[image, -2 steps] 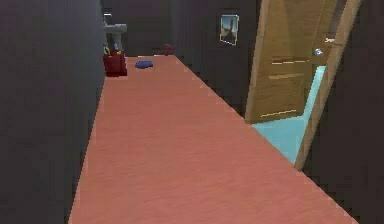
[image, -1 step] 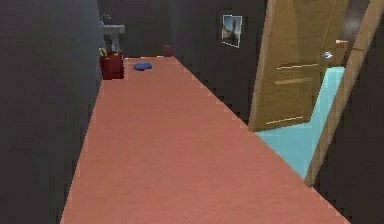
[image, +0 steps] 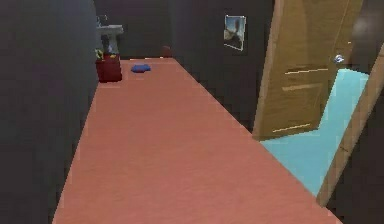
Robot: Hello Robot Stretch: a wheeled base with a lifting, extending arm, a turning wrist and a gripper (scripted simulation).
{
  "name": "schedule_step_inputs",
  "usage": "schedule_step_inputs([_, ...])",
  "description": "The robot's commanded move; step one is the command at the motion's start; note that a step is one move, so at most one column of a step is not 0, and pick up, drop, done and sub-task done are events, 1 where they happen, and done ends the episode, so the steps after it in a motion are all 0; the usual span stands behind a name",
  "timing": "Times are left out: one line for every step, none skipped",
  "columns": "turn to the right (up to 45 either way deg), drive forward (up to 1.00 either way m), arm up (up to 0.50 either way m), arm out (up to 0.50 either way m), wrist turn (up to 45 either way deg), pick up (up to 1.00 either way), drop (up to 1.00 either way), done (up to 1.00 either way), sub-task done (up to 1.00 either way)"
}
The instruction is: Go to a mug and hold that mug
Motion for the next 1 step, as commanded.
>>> schedule_step_inputs([15.0, 0.0, 0.0, 0.0, 0.0, 0.0, 0.0, 0.0, 0.0])
